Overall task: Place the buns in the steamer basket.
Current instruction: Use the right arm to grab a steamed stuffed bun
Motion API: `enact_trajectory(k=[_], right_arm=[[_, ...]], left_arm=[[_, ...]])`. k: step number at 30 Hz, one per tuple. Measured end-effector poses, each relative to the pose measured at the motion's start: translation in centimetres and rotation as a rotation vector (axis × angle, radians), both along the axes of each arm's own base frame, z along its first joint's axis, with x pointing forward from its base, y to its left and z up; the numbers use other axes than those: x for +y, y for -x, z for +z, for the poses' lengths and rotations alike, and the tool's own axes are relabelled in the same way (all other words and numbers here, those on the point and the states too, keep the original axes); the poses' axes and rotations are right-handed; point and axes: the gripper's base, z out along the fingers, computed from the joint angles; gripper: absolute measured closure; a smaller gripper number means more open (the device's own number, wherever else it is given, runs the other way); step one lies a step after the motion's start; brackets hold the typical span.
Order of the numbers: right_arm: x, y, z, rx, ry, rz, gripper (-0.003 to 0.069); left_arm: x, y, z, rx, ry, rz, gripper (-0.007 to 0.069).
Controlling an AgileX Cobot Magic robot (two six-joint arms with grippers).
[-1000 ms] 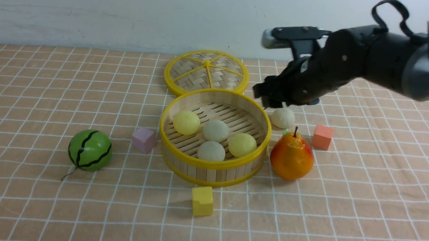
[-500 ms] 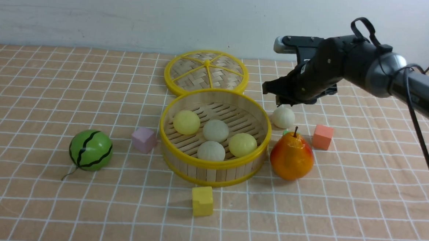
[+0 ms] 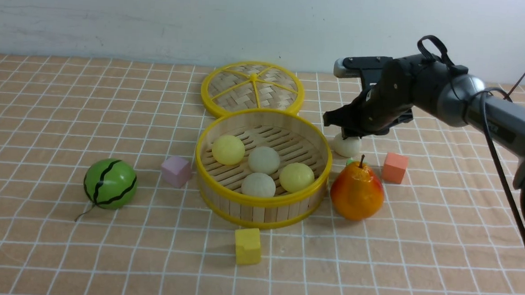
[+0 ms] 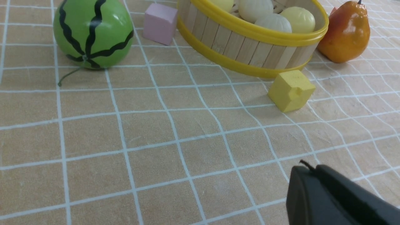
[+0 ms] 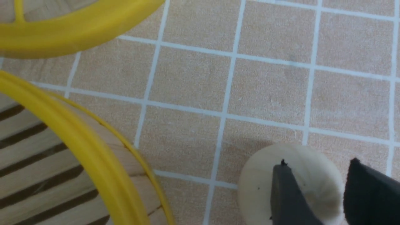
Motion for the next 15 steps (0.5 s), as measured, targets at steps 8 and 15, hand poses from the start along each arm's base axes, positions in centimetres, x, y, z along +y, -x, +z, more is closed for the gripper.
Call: enact_trajectory(k=[8, 15], right_arm=[[0.1, -0.3, -1.3, 0.012, -0.009, -0.003, 0.0478], [0.2, -0.4, -0.9, 0.009, -0.017, -0.005, 0.0623]], left_arm=[[0.0, 0.0, 0.0, 0.000, 0.000, 0.000, 0.0608], [0.0, 0.0, 0.0, 0.000, 0.000, 0.000, 0.0608]])
